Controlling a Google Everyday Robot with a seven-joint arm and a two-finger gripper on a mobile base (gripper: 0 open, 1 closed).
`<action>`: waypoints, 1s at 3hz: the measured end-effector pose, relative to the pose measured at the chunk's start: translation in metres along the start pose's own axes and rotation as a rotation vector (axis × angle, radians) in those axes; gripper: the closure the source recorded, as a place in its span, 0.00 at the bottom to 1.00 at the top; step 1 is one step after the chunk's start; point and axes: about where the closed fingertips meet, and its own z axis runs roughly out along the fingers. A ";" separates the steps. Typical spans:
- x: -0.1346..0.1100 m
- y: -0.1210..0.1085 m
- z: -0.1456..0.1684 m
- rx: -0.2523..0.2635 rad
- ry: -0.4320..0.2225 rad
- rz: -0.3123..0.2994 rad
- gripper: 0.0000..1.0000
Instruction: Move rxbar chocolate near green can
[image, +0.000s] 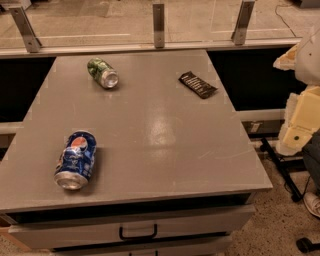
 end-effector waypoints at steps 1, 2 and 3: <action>0.000 0.000 0.000 0.000 0.000 0.000 0.00; -0.015 -0.022 0.023 0.025 -0.048 0.014 0.00; -0.040 -0.074 0.075 0.057 -0.151 0.062 0.00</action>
Offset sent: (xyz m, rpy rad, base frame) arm 0.0987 0.0356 -0.0479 0.1408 -0.0993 -0.0242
